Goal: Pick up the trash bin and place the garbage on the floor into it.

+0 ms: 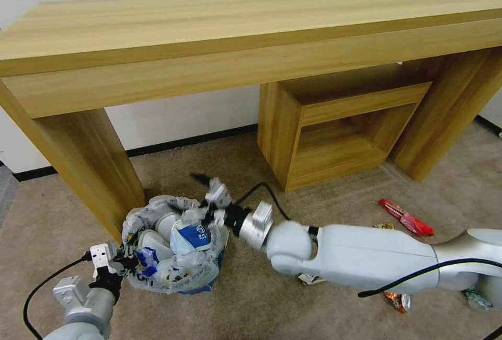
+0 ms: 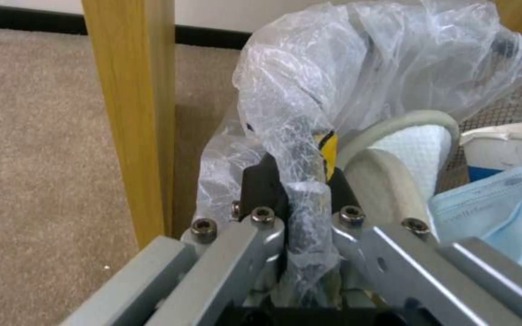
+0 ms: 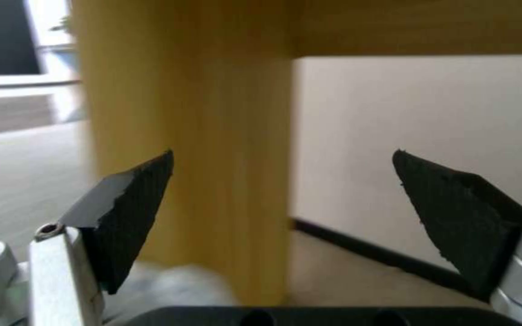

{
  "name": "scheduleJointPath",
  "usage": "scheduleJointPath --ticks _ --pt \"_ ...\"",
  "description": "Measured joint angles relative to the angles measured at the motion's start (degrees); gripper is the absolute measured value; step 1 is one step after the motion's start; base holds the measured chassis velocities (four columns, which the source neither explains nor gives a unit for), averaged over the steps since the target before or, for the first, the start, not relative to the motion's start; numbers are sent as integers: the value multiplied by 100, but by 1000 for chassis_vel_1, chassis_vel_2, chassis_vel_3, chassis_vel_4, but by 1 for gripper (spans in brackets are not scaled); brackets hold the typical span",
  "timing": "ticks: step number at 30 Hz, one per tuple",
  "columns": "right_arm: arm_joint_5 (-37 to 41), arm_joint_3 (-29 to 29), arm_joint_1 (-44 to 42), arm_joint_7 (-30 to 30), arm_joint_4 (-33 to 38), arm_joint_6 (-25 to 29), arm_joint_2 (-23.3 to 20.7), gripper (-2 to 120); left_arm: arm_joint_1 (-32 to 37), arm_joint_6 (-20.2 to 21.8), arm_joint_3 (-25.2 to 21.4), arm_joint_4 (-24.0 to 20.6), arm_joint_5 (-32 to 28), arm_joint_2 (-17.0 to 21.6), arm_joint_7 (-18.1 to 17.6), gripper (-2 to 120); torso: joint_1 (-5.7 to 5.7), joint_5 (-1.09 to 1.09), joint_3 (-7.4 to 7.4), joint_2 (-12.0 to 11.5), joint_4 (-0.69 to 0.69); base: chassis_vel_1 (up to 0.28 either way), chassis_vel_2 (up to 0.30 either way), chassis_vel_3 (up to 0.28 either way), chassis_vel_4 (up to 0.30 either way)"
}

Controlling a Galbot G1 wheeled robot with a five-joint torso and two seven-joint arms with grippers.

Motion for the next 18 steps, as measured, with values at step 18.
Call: scheduleJointPath --ticks 18 --pt "711 2935 -2545 1523 962 -1165 -2127 99 -13 2 27 135 59 73 -4 3 0 0 -1 0 -1 0 0 0 0"
